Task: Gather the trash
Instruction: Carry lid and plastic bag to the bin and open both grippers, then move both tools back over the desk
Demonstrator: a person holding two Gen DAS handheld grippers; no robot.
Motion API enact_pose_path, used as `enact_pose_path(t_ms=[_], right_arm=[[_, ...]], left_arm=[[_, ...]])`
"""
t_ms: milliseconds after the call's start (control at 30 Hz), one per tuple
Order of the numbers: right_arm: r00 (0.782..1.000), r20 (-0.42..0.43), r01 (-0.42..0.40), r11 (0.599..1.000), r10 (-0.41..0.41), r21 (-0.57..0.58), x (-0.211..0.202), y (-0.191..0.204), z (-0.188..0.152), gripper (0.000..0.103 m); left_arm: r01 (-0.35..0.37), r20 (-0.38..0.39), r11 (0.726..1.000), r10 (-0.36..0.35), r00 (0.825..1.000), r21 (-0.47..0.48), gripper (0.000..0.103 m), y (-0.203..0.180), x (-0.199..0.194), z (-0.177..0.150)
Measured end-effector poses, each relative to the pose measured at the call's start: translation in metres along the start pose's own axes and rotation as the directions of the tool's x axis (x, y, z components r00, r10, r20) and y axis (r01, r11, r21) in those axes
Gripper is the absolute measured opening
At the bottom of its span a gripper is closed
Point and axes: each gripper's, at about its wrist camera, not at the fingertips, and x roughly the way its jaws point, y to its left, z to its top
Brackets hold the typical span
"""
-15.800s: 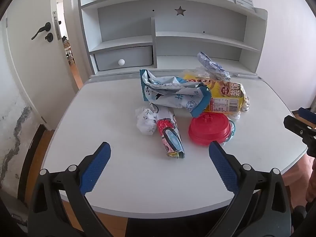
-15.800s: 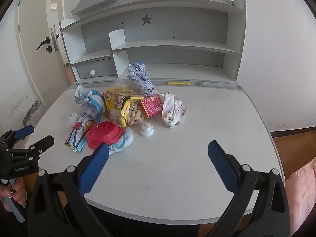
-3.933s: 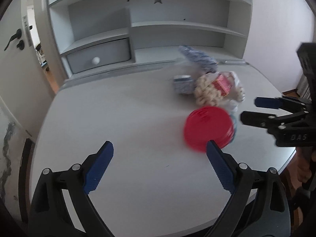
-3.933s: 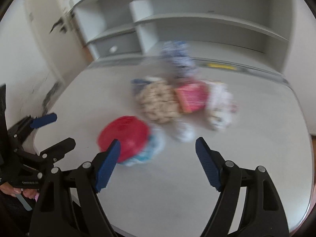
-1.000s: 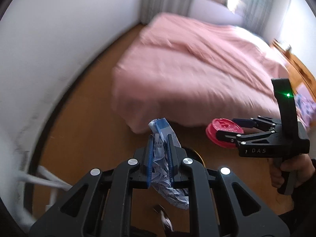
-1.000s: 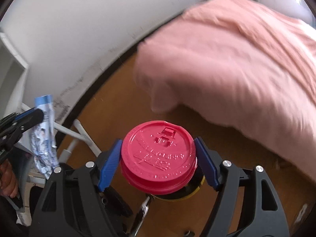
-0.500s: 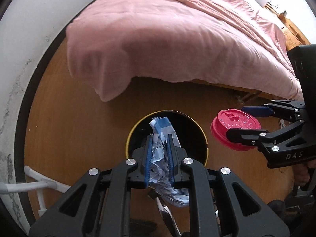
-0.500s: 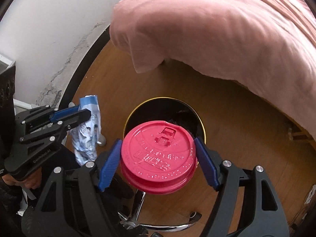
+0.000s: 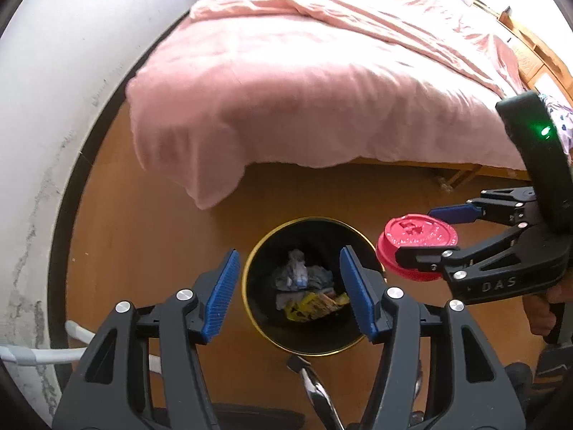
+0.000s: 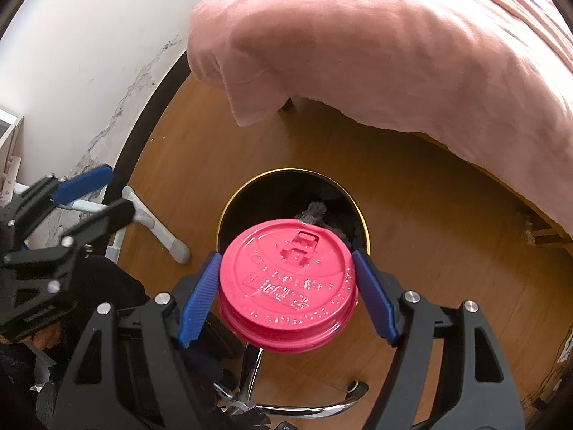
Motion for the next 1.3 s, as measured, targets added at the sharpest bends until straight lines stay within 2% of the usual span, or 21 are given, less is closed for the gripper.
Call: enact_pose_path(t_ms=[167, 233, 333, 433, 567, 700, 767, 833, 867, 900, 967, 1033, 1067, 1100, 1167, 1200, 1233, 1267, 1300], right_arm=[[1.000, -0.005, -0.014, 1.000, 0.014, -0.024, 0.001, 0.008, 0.004, 0.073], [1.000, -0.010, -0.018, 0.999, 0.018, -0.040, 0.001, 0.014, 0.005, 0.083], [1.000, -0.001, -0.004, 0.998, 0.004, -0.067, -0.001, 0.024, 0.006, 0.087], [1.000, 0.011, 0.020, 0.995, -0.019, -0.094, -0.009, 0.037, 0.009, 0.087], [0.995, 0.088, 0.060, 0.984, -0.046, -0.166, -0.039, 0.066, 0.017, 0.087], [0.981, 0.195, 0.056, 0.965, -0.004, -0.258, -0.086, 0.117, 0.029, 0.087], [0.969, 0.243, 0.042, 0.944, 0.042, -0.328, -0.110, 0.157, 0.035, 0.087], [0.959, 0.266, 0.012, 0.918, 0.102, -0.395, -0.125, 0.200, 0.040, 0.087], [0.952, 0.271, -0.009, 0.901, 0.141, -0.434, -0.132, 0.225, 0.041, 0.087], [0.946, 0.270, -0.030, 0.881, 0.177, -0.471, -0.137, 0.248, 0.041, 0.087], [0.933, 0.249, -0.079, 0.827, 0.258, -0.557, -0.143, 0.302, 0.039, 0.087], [0.924, 0.205, -0.122, 0.759, 0.321, -0.639, -0.140, 0.361, 0.029, 0.087], [0.922, 0.181, -0.139, 0.730, 0.342, -0.669, -0.137, 0.384, 0.024, 0.087], [0.921, 0.153, -0.156, 0.699, 0.359, -0.698, -0.133, 0.408, 0.017, 0.087], [0.916, 0.082, -0.197, 0.620, 0.392, -0.760, -0.124, 0.464, -0.002, 0.087], [0.915, 0.048, -0.212, 0.577, 0.401, -0.788, -0.120, 0.491, -0.014, 0.087], [0.914, 0.025, -0.221, 0.547, 0.405, -0.807, -0.117, 0.511, -0.022, 0.086], [0.912, -0.004, -0.234, 0.512, 0.411, -0.827, -0.115, 0.533, -0.033, 0.085], [0.909, -0.031, -0.248, 0.480, 0.415, -0.842, -0.112, 0.551, -0.040, 0.084]], left_arm=[[-0.059, 0.032, 0.998, 0.059, 0.998, -0.012, 0.069, 0.008, -0.024, 0.004], [-0.076, 0.052, 0.997, 0.078, 0.996, -0.025, 0.077, 0.014, -0.040, 0.007], [-0.095, 0.085, 0.994, 0.098, 0.991, -0.046, 0.083, 0.021, -0.065, 0.008], [-0.105, 0.114, 0.990, 0.115, 0.987, -0.089, 0.083, 0.032, -0.091, 0.009], [-0.122, 0.159, 0.981, 0.145, 0.977, -0.150, 0.084, 0.047, -0.142, 0.003], [-0.191, 0.181, 0.963, 0.226, 0.957, -0.193, 0.084, 0.067, -0.195, -0.014], [-0.226, 0.189, 0.945, 0.273, 0.943, -0.239, 0.084, 0.083, -0.225, -0.030], [-0.254, 0.196, 0.915, 0.324, 0.925, -0.315, 0.084, 0.108, -0.260, -0.055], [-0.266, 0.196, 0.898, 0.347, 0.917, -0.349, 0.084, 0.119, -0.274, -0.067], [-0.297, 0.187, 0.863, 0.398, 0.898, -0.408, 0.084, 0.137, -0.296, -0.088], [-0.342, 0.163, 0.812, 0.462, 0.872, -0.473, 0.085, 0.159, -0.322, -0.115], [-0.412, 0.105, 0.721, 0.554, 0.826, -0.558, 0.085, 0.187, -0.352, -0.156], [-0.442, 0.068, 0.661, 0.597, 0.799, -0.607, 0.085, 0.202, -0.369, -0.181], [-0.453, 0.045, 0.627, 0.615, 0.787, -0.634, 0.085, 0.210, -0.379, -0.197], [-0.478, -0.025, 0.526, 0.654, 0.756, -0.704, 0.085, 0.231, -0.403, -0.244], [-0.487, -0.058, 0.480, 0.666, 0.744, -0.730, 0.085, 0.239, -0.412, -0.266], [-0.490, -0.080, 0.450, 0.671, 0.737, -0.747, 0.085, 0.243, -0.419, -0.281], [-0.488, -0.110, 0.404, 0.673, 0.731, -0.774, 0.085, 0.250, -0.427, -0.304], [-0.484, -0.123, 0.381, 0.672, 0.730, -0.788, 0.085, 0.253, -0.431, -0.317]])
